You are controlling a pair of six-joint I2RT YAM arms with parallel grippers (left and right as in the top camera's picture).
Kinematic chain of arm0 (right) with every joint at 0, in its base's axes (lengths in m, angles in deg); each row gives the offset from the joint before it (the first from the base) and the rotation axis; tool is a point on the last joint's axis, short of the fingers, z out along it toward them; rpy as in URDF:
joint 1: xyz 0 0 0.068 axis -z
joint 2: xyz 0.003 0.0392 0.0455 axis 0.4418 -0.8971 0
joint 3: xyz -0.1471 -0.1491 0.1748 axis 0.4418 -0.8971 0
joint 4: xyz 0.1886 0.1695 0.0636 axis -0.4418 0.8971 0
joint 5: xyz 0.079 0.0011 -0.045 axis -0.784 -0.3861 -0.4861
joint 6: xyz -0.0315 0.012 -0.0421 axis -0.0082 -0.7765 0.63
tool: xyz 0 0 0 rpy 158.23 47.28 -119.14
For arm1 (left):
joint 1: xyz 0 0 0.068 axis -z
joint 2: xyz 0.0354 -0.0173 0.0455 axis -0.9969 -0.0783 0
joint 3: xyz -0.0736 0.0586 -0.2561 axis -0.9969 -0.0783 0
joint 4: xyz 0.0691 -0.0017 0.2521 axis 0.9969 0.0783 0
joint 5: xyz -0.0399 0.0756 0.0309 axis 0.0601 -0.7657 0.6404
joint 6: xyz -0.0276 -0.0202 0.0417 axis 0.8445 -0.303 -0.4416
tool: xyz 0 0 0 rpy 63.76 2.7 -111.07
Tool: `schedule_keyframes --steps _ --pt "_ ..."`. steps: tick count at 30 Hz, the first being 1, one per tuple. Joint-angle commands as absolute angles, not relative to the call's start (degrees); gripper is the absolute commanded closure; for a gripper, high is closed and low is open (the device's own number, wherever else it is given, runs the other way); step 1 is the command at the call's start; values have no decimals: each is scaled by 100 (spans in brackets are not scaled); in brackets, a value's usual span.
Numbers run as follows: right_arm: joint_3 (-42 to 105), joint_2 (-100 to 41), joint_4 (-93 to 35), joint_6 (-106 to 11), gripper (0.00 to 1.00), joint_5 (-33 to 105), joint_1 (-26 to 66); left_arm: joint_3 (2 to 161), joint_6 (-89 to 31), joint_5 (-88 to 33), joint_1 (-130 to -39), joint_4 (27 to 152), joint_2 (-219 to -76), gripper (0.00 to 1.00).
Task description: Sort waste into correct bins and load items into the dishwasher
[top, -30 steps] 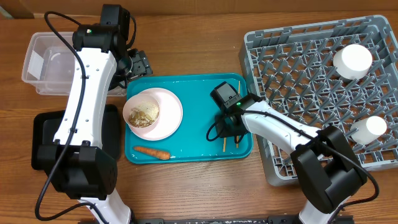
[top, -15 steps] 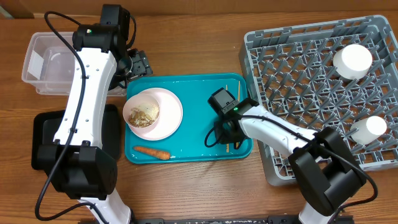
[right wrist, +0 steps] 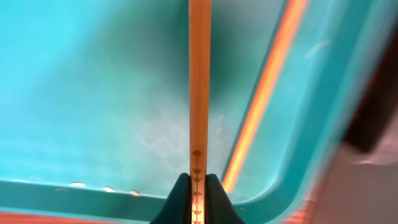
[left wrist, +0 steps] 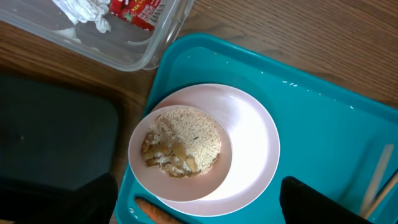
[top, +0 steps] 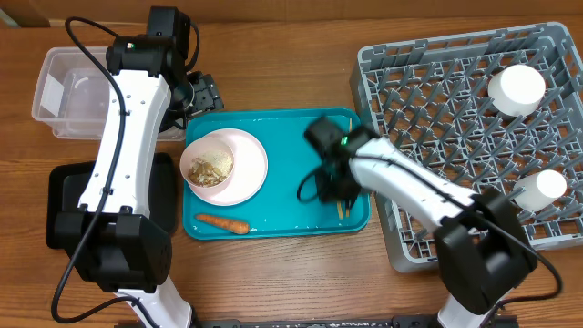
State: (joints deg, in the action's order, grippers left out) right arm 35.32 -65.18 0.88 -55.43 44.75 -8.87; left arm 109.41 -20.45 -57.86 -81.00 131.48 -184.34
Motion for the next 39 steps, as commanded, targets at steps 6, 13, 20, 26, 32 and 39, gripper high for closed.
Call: schedule_keyframes --steps 6,13,20,26,32,39 --pt "5056 -5661 967 -4249 96 4989 142 11022 -2113 -5743 -8060 13140 -18266 14" --pt "4371 -5666 1432 -3749 96 4856 874 11022 -2113 -5741 -8060 13098 -18266 14" --pt "3418 -5666 1201 -3552 90 4528 953 11022 -2111 -5738 -8060 13035 -18266 14" --pt "4157 -5478 1345 -3727 62 4683 953 11022 -2113 -5738 -8060 13020 -18266 11" --pt "5473 -5379 1223 -3725 56 4187 778 11022 -2113 -5736 -8060 13024 -18266 11" --pt "5233 -5722 716 -4201 50 4018 192 11022 -2111 -5736 -8060 13022 -18266 11"
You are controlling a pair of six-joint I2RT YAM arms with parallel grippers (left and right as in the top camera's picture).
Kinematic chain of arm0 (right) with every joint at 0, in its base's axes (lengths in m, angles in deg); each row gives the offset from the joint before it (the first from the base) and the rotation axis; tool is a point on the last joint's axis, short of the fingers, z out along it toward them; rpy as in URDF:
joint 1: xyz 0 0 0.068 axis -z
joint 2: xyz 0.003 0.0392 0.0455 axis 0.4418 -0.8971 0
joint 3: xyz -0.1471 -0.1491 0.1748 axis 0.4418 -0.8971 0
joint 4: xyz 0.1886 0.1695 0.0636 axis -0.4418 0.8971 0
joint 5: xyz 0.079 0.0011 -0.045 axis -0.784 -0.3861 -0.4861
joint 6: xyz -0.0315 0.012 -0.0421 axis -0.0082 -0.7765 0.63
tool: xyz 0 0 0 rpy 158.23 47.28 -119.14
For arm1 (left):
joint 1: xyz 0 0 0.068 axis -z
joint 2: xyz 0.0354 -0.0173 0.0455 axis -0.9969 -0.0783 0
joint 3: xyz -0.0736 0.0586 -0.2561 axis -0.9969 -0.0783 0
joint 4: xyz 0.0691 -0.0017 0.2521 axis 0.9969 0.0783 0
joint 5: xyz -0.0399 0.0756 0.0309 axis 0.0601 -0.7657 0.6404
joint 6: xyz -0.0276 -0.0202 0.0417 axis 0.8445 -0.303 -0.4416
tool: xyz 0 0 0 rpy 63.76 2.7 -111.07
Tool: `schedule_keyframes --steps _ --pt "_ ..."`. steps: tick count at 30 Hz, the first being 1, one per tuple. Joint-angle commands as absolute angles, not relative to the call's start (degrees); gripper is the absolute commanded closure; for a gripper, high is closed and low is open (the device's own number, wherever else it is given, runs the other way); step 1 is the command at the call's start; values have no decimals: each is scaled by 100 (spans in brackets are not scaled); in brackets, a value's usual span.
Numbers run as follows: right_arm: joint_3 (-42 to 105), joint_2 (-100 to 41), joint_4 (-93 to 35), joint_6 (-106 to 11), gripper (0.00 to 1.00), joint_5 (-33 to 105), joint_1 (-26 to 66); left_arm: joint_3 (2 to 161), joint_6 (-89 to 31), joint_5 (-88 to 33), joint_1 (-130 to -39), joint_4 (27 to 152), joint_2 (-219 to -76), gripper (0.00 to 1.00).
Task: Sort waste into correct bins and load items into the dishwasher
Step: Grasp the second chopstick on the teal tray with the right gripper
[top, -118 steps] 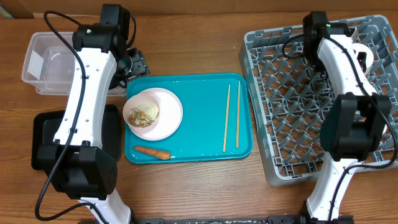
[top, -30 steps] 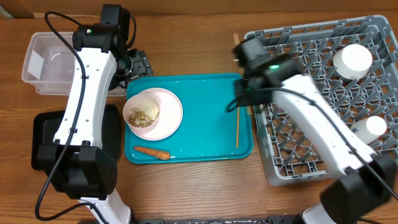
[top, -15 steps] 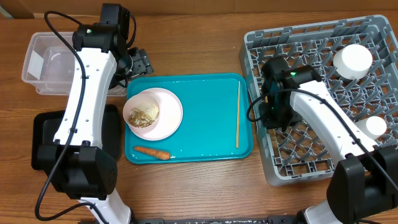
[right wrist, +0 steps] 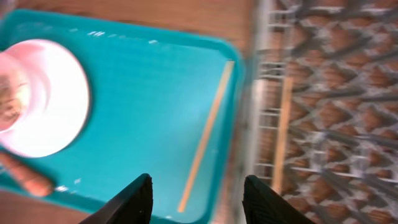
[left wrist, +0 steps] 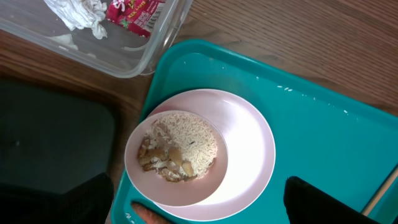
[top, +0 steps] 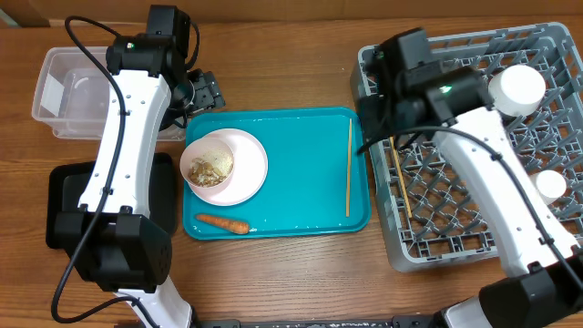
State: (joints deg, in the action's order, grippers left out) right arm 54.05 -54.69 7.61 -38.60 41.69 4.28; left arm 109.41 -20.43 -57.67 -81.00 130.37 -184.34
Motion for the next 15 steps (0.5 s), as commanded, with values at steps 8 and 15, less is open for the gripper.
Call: schedule_keyframes --steps 8,15 --pt "4256 -6809 460 -5218 50 4510 -120 11022 -2111 -5738 -8060 13013 -18266 11" --pt "3764 -7362 60 -5255 50 4416 -120 11022 -2111 -5738 -8060 13013 -18266 11"
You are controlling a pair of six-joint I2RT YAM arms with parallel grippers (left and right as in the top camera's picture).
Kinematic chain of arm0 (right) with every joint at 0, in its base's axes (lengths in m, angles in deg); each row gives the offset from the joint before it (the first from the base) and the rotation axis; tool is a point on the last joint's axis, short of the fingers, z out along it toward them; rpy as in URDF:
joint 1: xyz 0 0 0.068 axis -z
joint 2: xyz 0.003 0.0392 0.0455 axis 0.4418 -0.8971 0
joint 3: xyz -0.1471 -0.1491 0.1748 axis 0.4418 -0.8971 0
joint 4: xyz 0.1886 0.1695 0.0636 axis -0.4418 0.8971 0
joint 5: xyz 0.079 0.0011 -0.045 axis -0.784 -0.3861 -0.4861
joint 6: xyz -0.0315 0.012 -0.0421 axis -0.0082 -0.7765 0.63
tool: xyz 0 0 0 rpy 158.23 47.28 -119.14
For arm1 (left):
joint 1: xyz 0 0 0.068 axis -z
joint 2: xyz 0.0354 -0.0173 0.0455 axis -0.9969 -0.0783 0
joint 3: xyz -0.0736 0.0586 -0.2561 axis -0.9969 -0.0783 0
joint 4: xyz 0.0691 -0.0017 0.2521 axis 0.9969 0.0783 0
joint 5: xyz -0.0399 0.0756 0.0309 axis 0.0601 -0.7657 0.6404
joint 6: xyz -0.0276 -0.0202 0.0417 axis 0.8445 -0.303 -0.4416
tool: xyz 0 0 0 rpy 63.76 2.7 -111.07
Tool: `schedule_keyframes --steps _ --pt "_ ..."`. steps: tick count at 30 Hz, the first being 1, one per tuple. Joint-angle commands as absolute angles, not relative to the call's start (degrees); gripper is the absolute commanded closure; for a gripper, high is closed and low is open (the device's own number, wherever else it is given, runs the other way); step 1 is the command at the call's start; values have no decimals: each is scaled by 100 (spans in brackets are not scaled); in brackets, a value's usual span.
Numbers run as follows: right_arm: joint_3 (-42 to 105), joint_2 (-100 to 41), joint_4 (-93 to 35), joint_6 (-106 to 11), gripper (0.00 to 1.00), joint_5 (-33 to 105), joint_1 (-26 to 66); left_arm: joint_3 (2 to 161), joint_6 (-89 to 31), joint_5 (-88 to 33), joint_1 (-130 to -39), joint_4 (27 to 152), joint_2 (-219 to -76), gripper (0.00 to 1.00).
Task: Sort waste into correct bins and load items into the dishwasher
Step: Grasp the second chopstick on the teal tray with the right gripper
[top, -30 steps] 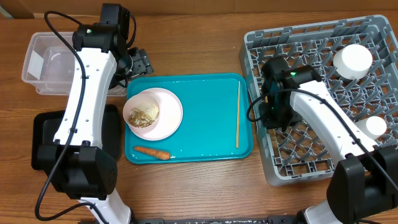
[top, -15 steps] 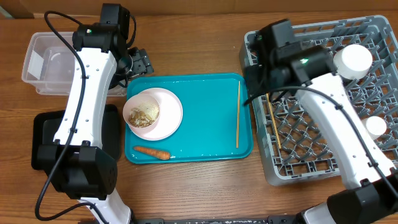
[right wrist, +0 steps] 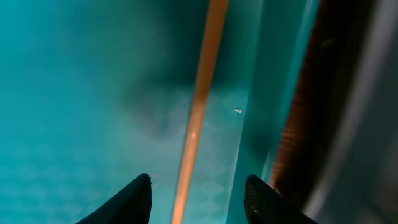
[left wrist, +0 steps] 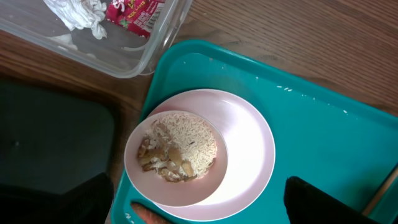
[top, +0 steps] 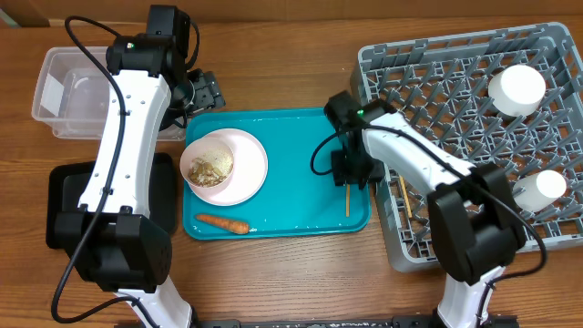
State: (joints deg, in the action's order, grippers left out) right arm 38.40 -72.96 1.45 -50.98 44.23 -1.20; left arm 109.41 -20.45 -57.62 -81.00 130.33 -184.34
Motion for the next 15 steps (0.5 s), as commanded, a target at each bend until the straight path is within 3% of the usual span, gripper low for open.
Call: schedule_keyframes --steps 1,7,11,15 --pt "3735 -7397 29 -5255 50 4359 -120 11022 -2111 -5738 -8060 13013 -18266 11" --pt "3447 -7447 -360 -5259 52 4158 -179 11022 -2111 -5738 -8060 13013 -18266 11" --pt "3274 -7447 -511 -5264 60 4163 -267 11022 -2111 -5738 -8060 13011 -18266 11" --pt "3202 -7447 -535 -5388 85 4158 -271 11022 -2111 -5738 -8060 13013 -18266 11"
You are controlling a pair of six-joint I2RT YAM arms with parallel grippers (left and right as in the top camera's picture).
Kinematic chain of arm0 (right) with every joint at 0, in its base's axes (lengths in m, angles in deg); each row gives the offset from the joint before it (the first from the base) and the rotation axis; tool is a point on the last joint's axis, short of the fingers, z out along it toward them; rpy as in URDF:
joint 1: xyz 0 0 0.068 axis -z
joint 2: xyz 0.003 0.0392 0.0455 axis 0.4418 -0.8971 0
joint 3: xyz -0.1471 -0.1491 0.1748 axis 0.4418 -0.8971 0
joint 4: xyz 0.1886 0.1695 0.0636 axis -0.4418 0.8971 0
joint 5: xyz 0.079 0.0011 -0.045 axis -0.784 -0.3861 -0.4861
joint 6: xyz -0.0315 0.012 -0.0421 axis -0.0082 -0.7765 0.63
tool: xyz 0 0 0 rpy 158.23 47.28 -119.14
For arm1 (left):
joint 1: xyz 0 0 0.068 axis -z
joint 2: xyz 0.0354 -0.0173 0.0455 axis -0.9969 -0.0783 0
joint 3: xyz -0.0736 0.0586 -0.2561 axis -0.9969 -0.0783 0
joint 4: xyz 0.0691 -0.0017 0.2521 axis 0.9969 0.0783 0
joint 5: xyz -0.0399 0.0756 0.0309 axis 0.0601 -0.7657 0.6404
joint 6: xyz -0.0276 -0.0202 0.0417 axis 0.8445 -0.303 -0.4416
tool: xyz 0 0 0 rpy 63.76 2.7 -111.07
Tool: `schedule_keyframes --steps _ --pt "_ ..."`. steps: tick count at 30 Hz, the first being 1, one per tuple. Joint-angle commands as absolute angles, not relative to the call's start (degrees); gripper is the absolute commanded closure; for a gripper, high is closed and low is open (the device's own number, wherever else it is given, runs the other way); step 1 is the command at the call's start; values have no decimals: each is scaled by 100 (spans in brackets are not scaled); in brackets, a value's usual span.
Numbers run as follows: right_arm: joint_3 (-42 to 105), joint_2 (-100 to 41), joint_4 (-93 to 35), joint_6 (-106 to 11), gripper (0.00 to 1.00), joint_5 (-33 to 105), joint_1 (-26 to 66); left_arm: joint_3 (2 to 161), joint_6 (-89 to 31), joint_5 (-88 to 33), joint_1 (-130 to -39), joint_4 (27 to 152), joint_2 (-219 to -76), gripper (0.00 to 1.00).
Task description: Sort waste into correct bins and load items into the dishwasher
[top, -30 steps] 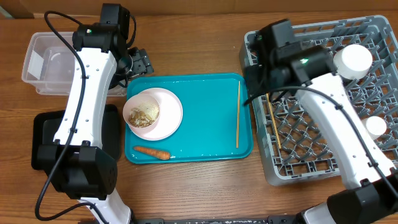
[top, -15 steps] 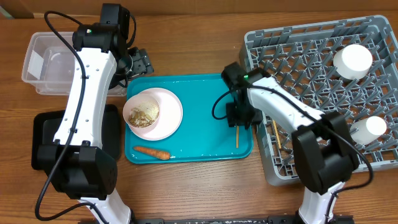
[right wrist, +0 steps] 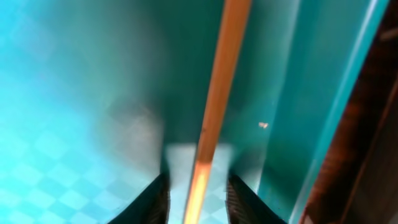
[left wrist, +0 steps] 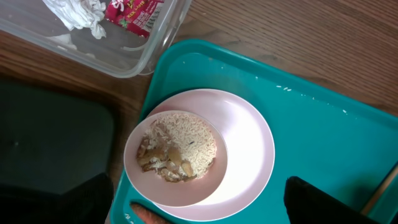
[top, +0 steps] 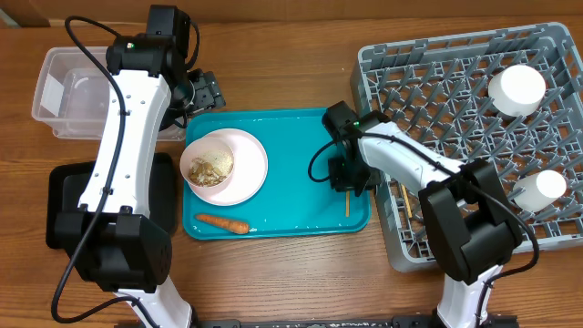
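Note:
A wooden chopstick lies along the right side of the teal tray. My right gripper is down over it, open, a finger on each side with small gaps. In the overhead view only the chopstick's lower end shows below the right gripper. A second chopstick lies in the grey dish rack. The pink bowl of rice leftovers sits on the tray's left, with a carrot below it. My left gripper hangs wide open above the bowl, holding nothing.
A clear bin holding a crumpled tissue and a red wrapper stands at the back left. A black bin sits left of the tray. Two white cups stand upside down in the rack's right part.
My right gripper's fingers have come closer together around the chopstick on the tray and sit lower on it. The left arm, bowl and carrot have not moved.
My right gripper was shut on a chopstick on the tray. Then it was open at the rack's left edge, one chopstick lying in the rack and another left on the tray. Then it stood open over that second chopstick, and now its fingers straddle it closely.

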State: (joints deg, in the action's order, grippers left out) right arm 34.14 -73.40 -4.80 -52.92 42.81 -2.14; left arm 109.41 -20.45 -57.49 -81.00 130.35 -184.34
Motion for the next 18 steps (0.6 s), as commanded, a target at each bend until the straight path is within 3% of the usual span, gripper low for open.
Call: schedule_keyframes --steps 1,5,18 --pt "3204 -7445 -532 -5388 87 4158 -271 11022 -2113 -5738 -8060 13013 -18266 11" --pt "3438 -7414 -244 -5388 96 4119 -269 11022 -2113 -5738 -8060 13013 -18266 11" --pt "5794 -6094 1124 -4020 96 4781 413 11022 -2113 -5738 -8060 13013 -18266 10"
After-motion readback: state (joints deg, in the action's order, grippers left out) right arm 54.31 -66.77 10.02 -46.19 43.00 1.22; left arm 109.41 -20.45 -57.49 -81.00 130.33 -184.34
